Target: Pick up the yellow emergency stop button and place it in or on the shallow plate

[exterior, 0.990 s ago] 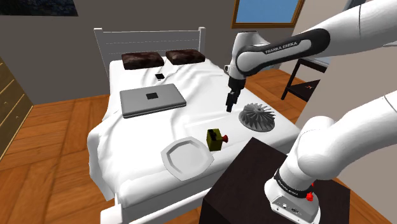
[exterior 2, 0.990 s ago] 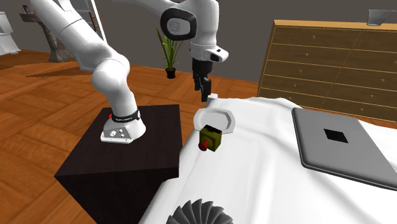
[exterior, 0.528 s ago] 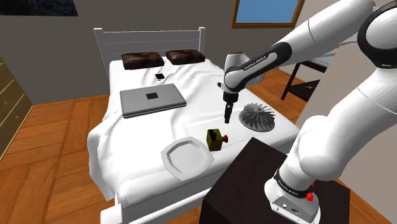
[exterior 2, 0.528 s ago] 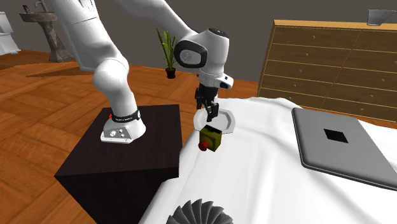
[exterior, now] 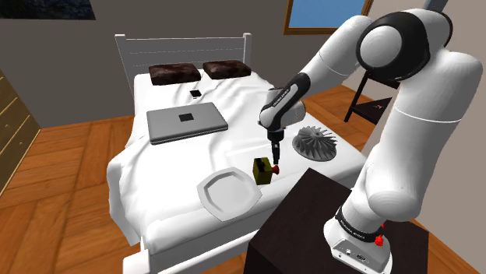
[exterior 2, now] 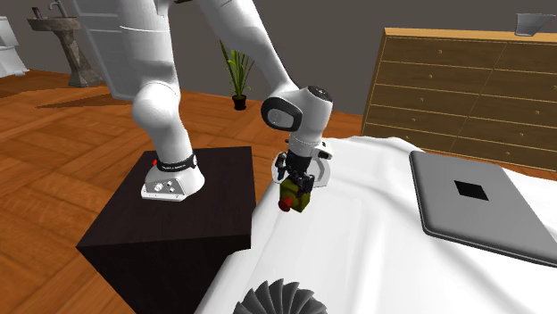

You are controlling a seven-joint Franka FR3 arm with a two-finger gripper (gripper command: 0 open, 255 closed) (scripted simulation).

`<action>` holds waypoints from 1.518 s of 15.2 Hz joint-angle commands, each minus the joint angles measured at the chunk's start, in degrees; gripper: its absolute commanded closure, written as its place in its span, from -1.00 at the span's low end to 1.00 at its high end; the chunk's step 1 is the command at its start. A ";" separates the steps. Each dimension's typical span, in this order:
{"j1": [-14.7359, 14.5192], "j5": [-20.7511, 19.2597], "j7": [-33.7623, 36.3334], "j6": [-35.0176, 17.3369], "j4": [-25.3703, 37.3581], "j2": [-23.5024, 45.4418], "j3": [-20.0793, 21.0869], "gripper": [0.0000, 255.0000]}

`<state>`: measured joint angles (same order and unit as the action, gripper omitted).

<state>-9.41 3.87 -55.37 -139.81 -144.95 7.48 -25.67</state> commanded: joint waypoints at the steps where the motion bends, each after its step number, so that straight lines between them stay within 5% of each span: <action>1: 0.88 2.73 -5.58 -2.25 1.58 5.54 1.01 -1.00; 9: 2.89 7.45 -9.32 -8.45 1.12 11.94 4.00 -1.00; 17: 2.92 7.42 -9.30 -8.44 1.11 11.92 4.03 -1.00; 18: 2.92 7.42 -9.30 -8.44 1.11 11.92 4.03 1.00; 23: 2.91 7.42 -9.29 -8.45 1.10 11.92 4.03 1.00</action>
<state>-6.49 11.30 -64.66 -148.27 -143.84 19.40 -21.65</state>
